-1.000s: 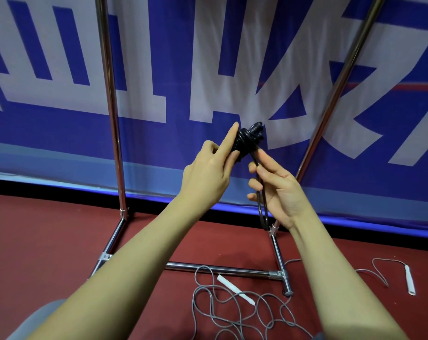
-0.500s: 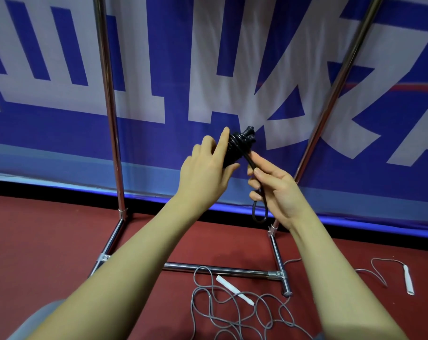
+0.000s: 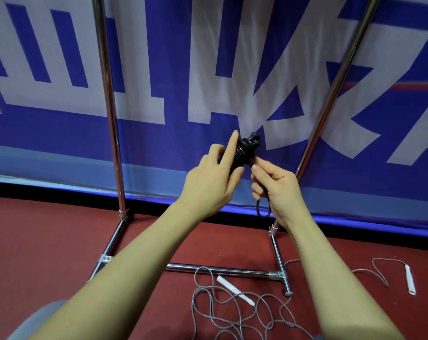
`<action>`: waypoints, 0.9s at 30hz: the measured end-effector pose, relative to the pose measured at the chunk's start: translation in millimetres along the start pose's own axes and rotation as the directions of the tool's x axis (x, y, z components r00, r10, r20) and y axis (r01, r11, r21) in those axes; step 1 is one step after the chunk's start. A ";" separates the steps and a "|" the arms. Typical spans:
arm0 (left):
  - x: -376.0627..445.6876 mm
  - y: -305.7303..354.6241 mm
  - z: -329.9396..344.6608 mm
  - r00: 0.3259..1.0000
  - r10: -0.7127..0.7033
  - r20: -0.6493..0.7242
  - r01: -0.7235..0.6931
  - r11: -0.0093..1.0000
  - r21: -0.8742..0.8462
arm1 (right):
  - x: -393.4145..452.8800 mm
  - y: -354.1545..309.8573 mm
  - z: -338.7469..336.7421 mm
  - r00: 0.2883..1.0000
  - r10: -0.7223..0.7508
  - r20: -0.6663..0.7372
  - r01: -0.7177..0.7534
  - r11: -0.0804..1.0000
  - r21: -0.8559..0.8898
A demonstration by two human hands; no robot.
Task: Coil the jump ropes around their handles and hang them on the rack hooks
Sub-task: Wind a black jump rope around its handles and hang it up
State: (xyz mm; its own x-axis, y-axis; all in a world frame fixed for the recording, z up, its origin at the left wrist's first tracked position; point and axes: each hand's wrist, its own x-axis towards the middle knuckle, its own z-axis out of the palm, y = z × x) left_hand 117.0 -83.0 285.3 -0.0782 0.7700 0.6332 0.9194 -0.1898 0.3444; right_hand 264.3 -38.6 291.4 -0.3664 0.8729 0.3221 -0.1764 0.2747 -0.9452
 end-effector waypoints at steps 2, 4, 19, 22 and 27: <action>1.6 -7.9 2.7 0.990 0.088 -0.113 -0.081 0.995 0.066 | 0.3 0.7 1.0 1.000 -0.016 0.004 0.016 0.999 -0.046; 2.6 -14.0 5.4 0.977 0.132 -0.169 -0.116 0.988 0.101 | 1.1 2.7 1.3 1.000 -0.017 0.019 0.019 0.996 -0.084; -1.3 -13.6 8.8 0.991 -0.136 -0.002 0.114 0.838 -0.534 | 6.6 3.1 -11.2 0.998 -0.043 -0.039 0.028 0.945 -0.325; -1.8 -13.4 7.4 0.995 -0.099 0.028 0.101 0.897 -0.431 | 4.0 2.9 -10.8 0.994 -0.068 -0.080 0.045 0.964 -0.263; -1.0 -9.2 10.0 0.987 -0.160 -0.012 0.158 0.984 -0.088 | 2.4 3.1 -4.1 0.998 -0.060 -0.016 0.054 0.963 -0.263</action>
State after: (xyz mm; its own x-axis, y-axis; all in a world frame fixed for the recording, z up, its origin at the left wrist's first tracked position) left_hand 112.4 -75.9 274.5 -0.2287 0.7829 0.5787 0.8580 -0.1188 0.4997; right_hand 266.6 -34.0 289.0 -0.3405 0.8612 0.3773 0.0503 0.4173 -0.9074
